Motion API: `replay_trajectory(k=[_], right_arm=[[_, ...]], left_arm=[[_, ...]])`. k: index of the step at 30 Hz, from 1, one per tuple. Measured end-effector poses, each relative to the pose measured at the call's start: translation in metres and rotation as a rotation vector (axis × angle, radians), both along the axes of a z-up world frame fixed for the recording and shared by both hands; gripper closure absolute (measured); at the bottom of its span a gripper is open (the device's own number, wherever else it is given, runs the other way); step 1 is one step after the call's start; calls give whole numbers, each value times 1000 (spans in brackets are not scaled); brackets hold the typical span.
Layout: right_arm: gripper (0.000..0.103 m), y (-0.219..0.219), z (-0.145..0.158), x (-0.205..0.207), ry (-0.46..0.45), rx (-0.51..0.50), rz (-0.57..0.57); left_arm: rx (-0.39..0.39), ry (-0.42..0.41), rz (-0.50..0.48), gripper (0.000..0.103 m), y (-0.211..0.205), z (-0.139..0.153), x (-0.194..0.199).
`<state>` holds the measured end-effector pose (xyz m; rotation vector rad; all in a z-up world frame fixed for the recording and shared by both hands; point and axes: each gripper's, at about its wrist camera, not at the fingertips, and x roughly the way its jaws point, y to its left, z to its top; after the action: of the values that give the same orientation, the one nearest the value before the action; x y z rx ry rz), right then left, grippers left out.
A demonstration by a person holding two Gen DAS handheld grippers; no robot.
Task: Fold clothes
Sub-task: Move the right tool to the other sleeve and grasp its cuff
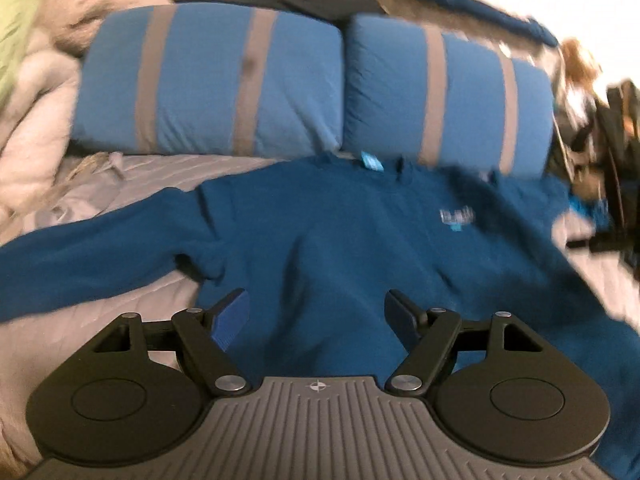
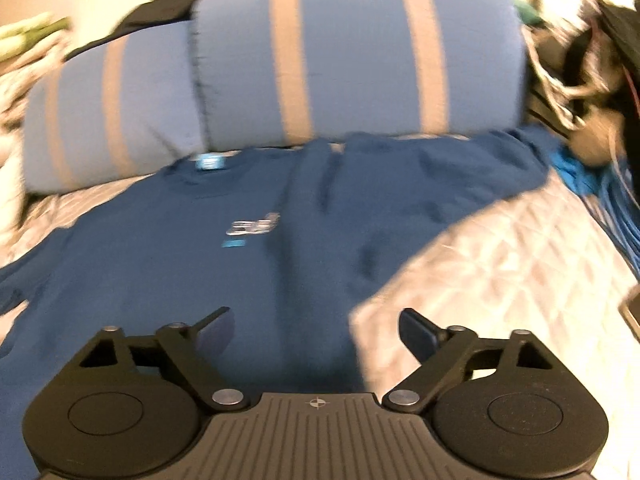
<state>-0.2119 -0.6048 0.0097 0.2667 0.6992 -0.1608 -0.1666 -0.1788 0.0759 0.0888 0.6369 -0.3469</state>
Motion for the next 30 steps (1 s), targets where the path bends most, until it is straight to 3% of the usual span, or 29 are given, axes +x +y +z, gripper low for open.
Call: replay_trajectory(k=[3,7,16,25,30], right_arm=[[21,-18,-9,4,10,-3,-41],[25,-35,-21,11,4,2,-86],[33,-63,-41,45,0,71,-156],[33,-82,-51,85,12,125,-203],[38,-78,-55,95,17,102,-198]], left_arm=[[22,82,-13,29,-3,-10,11],[23,126,22,29,-1,-15,14],[189,21,25,29,-27,-11,-1],[209,108,24,29,-27,-16,12],[232,142,-44,29,-32,-20,14]])
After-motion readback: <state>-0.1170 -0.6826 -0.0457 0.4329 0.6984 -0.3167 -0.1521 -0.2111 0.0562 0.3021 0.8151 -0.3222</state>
